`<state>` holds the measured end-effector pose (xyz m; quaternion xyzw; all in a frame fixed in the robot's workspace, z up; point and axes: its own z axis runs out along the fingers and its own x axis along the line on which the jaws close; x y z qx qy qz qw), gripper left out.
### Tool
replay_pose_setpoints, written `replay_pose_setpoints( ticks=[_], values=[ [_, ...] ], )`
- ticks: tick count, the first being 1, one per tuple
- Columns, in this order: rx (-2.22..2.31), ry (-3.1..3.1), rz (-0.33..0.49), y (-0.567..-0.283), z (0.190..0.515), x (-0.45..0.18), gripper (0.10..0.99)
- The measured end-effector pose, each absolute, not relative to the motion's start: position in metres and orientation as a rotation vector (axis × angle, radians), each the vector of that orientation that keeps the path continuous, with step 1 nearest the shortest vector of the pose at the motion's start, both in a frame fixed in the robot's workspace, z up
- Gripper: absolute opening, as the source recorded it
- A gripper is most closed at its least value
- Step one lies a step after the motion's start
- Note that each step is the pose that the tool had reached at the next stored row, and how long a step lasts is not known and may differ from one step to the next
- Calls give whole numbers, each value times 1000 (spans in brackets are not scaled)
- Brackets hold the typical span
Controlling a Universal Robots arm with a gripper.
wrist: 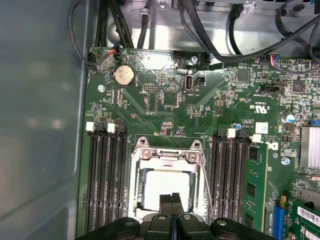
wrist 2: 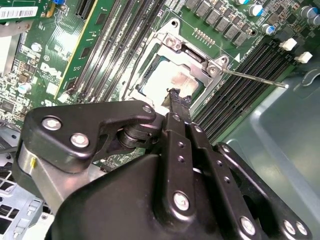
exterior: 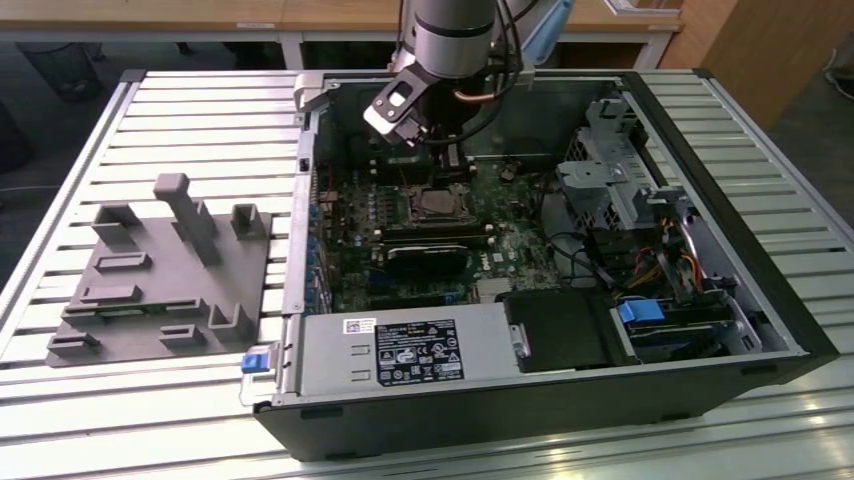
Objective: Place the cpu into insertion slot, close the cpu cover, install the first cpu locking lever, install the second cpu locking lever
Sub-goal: 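Install the first cpu locking lever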
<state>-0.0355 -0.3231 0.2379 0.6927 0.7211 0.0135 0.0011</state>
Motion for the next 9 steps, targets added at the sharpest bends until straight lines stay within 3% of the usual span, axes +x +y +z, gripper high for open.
replay_pose_setpoints(
  ticks=[9],
  values=[
    [2175, 2264, 42, -323, 240, -35, 106]
  ],
)
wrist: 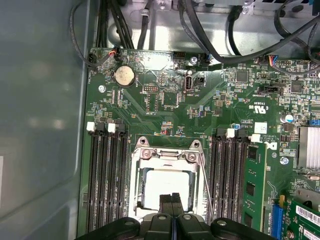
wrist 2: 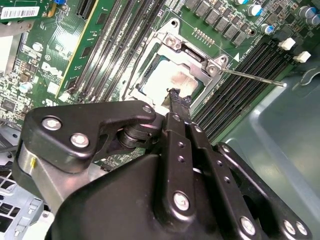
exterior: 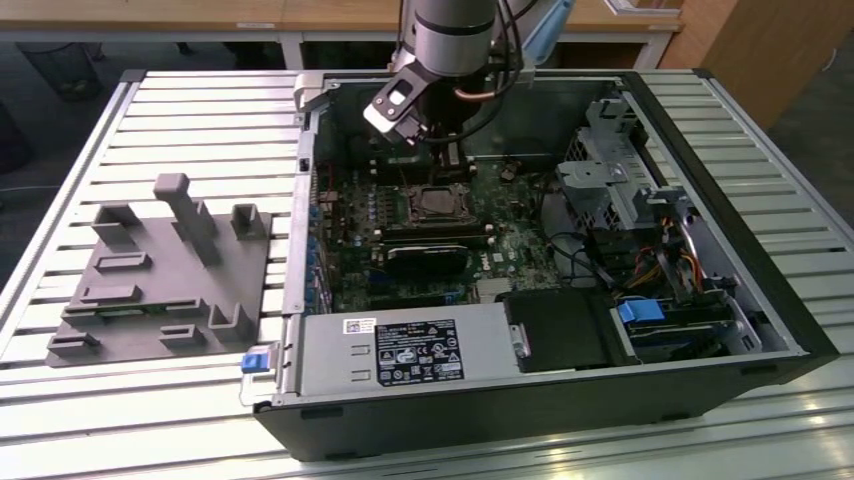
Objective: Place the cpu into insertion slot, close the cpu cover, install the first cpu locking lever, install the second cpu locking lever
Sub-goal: 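Install the first cpu locking lever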
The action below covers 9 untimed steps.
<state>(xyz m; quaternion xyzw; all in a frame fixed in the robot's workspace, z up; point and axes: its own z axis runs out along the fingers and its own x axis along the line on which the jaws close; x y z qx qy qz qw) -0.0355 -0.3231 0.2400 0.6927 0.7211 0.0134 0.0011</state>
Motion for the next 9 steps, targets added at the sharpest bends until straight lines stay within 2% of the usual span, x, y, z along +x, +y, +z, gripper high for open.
replay_pose_setpoints(
  ticks=[9],
  values=[
    [2175, 2264, 42, -323, 242, -35, 106]
  ],
)
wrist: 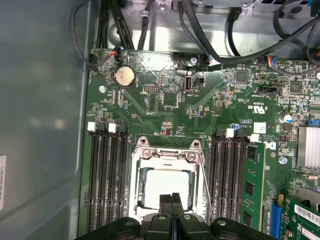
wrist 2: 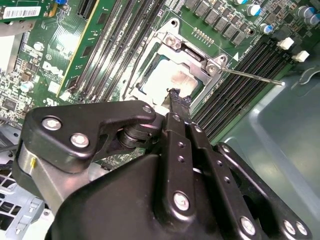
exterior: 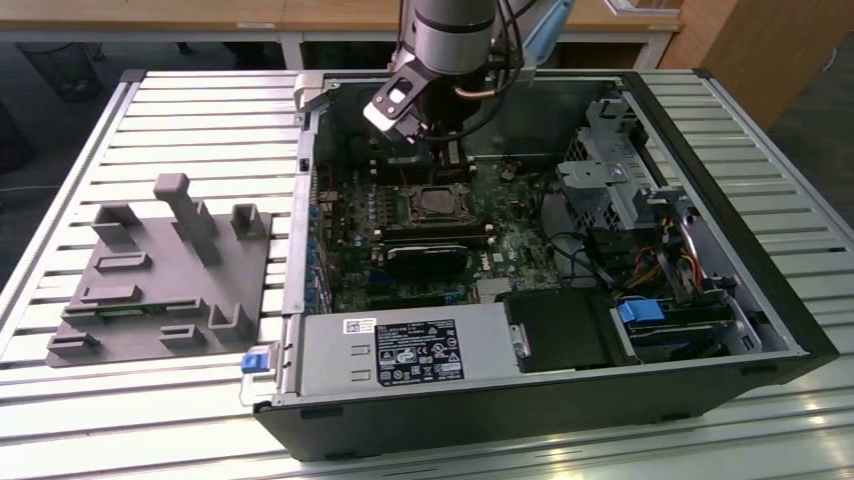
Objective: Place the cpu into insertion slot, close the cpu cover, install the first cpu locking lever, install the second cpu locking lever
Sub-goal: 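Install the first cpu locking lever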
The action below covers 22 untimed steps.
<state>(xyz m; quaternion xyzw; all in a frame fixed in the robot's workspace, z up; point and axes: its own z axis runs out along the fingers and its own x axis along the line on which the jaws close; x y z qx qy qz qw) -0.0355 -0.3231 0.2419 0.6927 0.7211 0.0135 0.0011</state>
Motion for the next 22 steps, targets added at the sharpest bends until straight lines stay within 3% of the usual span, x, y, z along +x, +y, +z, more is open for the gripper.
replay_pose_setpoints(
  ticks=[22],
  values=[
    [2175, 2264, 42, -323, 248, -35, 106]
  ],
)
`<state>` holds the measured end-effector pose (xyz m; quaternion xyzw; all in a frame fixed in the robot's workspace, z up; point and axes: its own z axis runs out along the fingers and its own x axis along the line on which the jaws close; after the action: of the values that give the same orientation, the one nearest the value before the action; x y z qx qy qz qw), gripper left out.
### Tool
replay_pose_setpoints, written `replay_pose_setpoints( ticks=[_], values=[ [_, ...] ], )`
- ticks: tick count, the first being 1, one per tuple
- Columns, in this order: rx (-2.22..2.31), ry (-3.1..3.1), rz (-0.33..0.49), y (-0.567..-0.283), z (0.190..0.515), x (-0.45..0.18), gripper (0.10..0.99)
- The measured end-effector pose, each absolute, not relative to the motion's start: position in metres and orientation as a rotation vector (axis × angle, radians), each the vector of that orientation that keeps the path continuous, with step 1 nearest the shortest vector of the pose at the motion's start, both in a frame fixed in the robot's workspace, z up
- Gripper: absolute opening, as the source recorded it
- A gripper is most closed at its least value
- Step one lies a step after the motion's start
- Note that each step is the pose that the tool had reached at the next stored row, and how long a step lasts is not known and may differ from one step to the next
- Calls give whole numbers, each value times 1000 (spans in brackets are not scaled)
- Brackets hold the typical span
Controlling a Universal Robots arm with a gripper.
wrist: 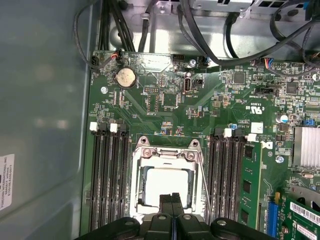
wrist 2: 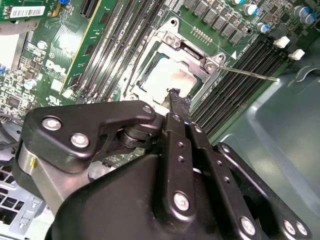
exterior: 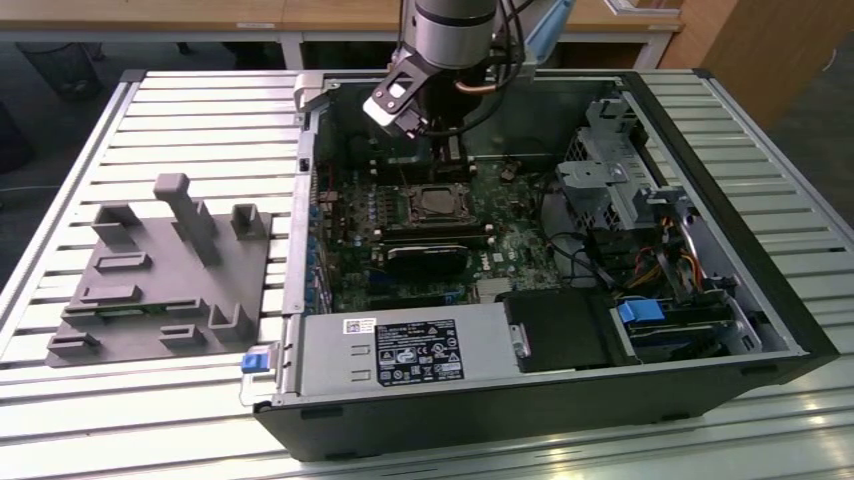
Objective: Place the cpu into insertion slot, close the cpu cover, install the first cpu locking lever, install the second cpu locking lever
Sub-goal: 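Install the first cpu locking lever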
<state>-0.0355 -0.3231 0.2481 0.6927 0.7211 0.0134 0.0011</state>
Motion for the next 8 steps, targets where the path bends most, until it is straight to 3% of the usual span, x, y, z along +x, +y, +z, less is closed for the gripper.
replay_pose_setpoints(
  ticks=[8],
  values=[
    [2175, 2264, 42, -323, 251, -35, 106]
  ],
)
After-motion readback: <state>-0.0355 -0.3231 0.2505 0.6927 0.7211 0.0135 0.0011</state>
